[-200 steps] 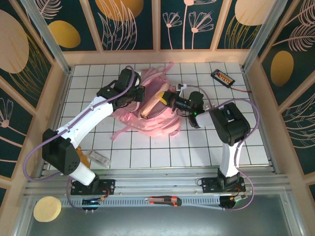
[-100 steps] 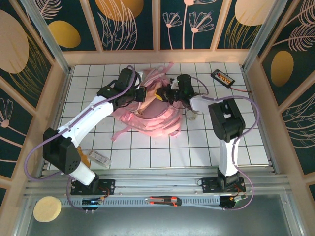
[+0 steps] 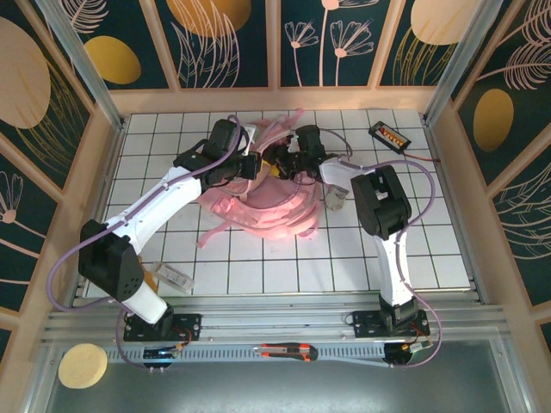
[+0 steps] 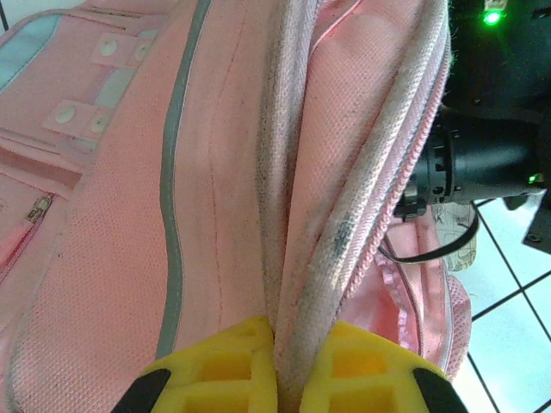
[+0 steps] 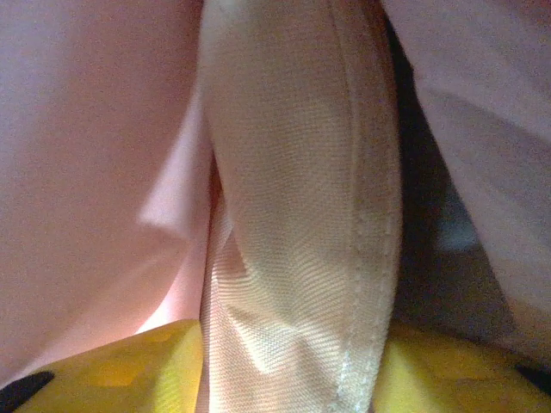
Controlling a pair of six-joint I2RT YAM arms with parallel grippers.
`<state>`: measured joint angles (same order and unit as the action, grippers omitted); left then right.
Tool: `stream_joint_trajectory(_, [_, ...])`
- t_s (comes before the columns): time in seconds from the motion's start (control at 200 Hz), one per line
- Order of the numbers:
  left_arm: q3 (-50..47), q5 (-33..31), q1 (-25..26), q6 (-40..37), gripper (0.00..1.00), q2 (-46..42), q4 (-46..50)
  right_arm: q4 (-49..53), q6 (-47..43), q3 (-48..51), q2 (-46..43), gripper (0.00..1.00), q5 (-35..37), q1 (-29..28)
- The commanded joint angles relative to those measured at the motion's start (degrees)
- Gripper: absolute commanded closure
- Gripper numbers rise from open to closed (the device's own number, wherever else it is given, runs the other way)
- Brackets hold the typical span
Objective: Pack the student bag
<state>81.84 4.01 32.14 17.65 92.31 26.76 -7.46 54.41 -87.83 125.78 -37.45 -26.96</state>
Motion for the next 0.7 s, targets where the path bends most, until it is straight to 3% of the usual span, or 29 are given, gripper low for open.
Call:
stream_joint_trajectory(0.0, [0.7,0.7,0.0,0.0,1.0,-1.5,-10.1,11.7,-5.7,1.7,-5.4,0.41,2.6,1.0])
stream_joint_trajectory(0.085, [-0.1,0.3,-0.1,0.9,1.0,-1.4,-10.7,15.3,-9.2,2.2,-8.5,0.34,3.6,1.6])
stream_joint_trajectory(0.445, [-2.0,-3.0,-0.9,2.0,1.0,-0.7,-9.9,21.2,-14.2,7.0,-21.3,0.3,5.9,4.3])
stream_joint_trajectory(0.51, [-2.6,-3.1,-1.1,1.8,1.0,-1.2,-9.9,24.7,-16.7,7.1,-24.5,0.21,9.7,5.1])
stream_joint_trajectory(0.58, [-3.3,-3.2,-1.4,1.5,1.0,-1.7,-9.9,29.3,-20.0,7.2,-27.9,0.01,14.7,6.5])
stream_joint_trajectory(0.696, [-4.8,-3.0,-2.1,0.9,1.0,-2.7,-10.2,38.4,-23.1,7.5,-32.3,0.01,23.1,10.5])
